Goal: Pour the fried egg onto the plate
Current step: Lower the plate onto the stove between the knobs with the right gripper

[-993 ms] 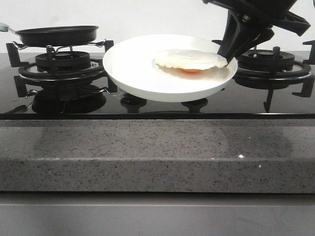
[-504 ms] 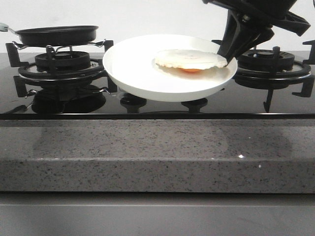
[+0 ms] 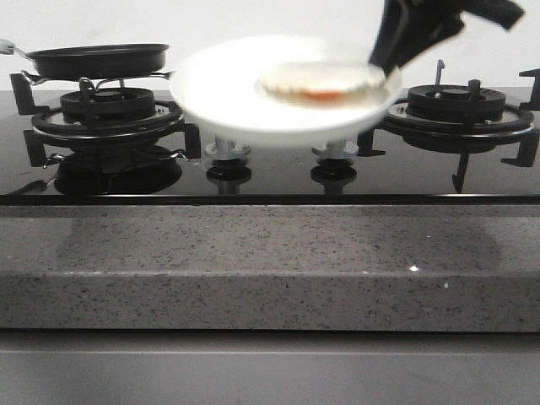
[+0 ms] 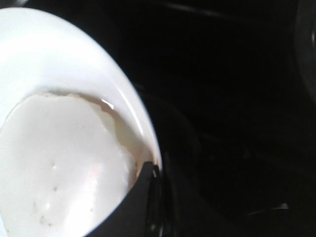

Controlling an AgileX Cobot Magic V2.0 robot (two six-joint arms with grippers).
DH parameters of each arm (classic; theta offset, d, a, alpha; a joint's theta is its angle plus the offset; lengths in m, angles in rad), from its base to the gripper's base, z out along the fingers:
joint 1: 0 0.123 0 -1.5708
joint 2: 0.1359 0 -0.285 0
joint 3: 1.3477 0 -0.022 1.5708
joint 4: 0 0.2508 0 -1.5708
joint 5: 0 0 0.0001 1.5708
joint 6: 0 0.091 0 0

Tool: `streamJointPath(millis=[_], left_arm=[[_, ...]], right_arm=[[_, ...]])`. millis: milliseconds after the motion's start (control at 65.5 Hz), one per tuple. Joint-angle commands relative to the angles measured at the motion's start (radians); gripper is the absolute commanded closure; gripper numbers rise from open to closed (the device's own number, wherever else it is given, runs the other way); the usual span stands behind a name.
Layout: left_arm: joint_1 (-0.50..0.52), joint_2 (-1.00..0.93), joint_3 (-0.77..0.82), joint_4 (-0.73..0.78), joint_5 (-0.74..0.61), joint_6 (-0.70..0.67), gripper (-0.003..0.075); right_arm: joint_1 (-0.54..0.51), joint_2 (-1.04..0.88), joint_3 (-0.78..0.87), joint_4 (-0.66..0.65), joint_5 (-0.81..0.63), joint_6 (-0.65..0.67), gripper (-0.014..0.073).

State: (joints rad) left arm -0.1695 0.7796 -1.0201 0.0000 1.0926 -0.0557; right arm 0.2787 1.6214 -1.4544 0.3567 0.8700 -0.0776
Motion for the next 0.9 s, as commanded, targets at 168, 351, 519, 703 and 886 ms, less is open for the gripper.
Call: streamJointPath(millis=[168,351,519,703,886], left_arm=[[-0.008,-0.005,-0.023,-0.008,-0.053,-0.010,0.0205],[-0.008,-0.005,-0.023,-0.008,-0.053,-0.010,0.0205],[-0.008,-0.005,-0.023,-0.008,-0.053,-0.010,0.0205],[-0.008,-0.005,-0.023,-0.008,-0.053,-0.010,0.0205],[-0.008,-0.005,-0.023,-0.008,-0.053,-0.010,0.0205]], right_arm=[[-0.004,0.076,-0.323,0.018,0.027,0.032,0.0652],[-0.012,0.217,-0.528,0.013,0.090,0.119,0.0651],[-0.033,0.340,-0.650,0.012,0.182,0.195,0.0651],[-0.052,0.412,-0.681,0.008,0.221,0.244,0.0651],[-0.062,0.460,-0.681,-0.028,0.239,0.291,0.0651]])
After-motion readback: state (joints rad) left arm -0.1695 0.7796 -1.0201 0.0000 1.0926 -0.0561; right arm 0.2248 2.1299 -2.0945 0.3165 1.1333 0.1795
